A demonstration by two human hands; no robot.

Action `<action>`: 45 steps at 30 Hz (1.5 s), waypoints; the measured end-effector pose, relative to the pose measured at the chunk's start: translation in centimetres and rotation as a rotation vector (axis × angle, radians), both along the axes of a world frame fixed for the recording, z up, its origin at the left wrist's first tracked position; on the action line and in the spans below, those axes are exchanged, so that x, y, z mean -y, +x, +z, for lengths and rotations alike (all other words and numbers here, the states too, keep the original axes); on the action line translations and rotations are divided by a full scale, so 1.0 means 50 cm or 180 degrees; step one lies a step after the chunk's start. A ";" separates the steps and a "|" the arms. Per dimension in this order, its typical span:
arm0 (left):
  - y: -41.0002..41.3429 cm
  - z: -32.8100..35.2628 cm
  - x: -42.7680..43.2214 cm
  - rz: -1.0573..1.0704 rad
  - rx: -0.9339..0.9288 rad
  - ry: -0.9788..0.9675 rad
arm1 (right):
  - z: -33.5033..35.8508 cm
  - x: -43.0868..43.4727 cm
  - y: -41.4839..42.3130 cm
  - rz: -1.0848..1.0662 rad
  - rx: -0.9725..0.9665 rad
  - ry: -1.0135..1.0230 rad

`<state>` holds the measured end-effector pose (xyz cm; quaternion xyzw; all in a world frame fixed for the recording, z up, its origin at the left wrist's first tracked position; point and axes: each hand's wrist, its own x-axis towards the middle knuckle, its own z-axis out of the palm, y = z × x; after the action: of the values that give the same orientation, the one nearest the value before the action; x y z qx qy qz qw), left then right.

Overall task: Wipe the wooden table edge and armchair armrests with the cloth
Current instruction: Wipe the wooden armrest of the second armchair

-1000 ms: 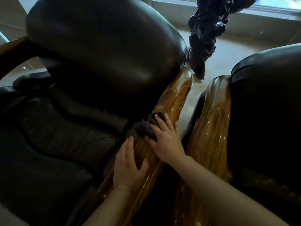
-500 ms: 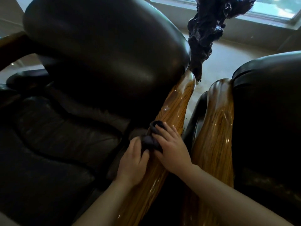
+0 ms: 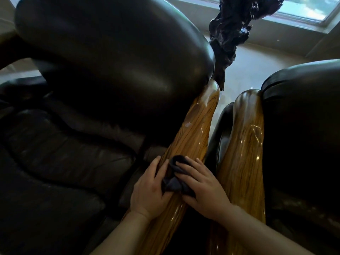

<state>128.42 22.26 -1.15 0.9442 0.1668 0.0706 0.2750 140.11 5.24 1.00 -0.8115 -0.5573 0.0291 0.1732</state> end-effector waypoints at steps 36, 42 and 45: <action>0.001 -0.002 0.001 0.0231 0.0261 -0.0082 | 0.059 -0.022 0.186 0.0102 -0.0557 0.0011; 0.000 -0.005 0.002 0.0265 0.0236 -0.0159 | 0.072 -0.152 0.326 -0.1400 -0.0625 0.0170; -0.001 -0.003 0.002 0.0273 0.0211 -0.0150 | 0.066 -0.164 0.291 -0.1208 -0.0739 0.0120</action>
<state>128.39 22.16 -1.28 0.9266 0.1995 0.1096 0.2992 154.65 13.44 4.29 -0.8897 -0.3713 0.0788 0.2537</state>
